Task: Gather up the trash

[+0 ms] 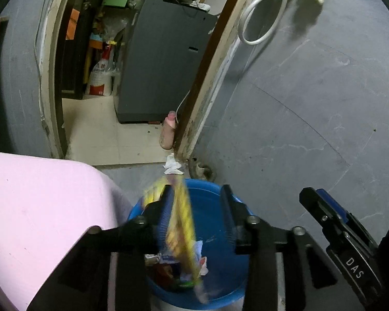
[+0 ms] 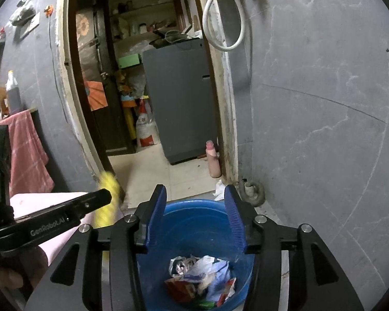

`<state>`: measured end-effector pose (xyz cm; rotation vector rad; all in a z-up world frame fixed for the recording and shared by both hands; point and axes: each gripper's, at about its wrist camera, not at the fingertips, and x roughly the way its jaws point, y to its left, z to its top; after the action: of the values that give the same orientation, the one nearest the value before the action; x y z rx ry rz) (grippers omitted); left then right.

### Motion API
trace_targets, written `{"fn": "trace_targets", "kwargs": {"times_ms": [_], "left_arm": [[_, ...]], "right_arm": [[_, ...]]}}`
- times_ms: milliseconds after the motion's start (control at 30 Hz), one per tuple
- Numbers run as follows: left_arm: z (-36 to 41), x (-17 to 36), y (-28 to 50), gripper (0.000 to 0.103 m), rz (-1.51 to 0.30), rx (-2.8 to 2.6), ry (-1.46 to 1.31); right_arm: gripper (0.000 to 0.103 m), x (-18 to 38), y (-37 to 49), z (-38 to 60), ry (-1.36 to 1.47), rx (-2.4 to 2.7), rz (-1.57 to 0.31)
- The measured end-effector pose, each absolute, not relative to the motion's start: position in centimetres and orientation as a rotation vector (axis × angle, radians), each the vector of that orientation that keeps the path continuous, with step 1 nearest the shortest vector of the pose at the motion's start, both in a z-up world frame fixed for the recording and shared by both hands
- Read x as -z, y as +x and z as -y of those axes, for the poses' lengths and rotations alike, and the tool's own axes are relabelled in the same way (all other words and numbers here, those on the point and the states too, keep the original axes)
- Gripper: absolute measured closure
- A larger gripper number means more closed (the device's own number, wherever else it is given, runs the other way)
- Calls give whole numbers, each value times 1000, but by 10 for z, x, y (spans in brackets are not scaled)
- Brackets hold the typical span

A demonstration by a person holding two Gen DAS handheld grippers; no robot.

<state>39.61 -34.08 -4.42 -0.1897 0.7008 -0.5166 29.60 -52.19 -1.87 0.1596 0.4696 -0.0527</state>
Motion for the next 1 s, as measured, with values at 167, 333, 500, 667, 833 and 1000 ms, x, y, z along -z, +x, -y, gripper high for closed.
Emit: {"fn": "trace_targets", "kwargs": {"times_ms": [167, 333, 500, 667, 833, 1000], "left_arm": [[339, 40, 393, 67, -696, 508, -173], [331, 25, 379, 55, -640, 490, -170], [316, 5, 363, 40, -584, 466, -146], [293, -13, 340, 21, -518, 439, -144], [269, -25, 313, 20, -492, 424, -123], [236, -31, 271, 4, -431, 397, -133]], "right_arm": [[51, 11, 289, 526, 169, 67, -440], [46, -3, 275, 524, 174, 72, -385], [32, -16, 261, 522, 188, 76, -330], [19, -25, 245, 513, 194, 84, -306], [0, -31, 220, 496, 187, 77, -288], [0, -33, 184, 470, 169, 61, -266]]}}
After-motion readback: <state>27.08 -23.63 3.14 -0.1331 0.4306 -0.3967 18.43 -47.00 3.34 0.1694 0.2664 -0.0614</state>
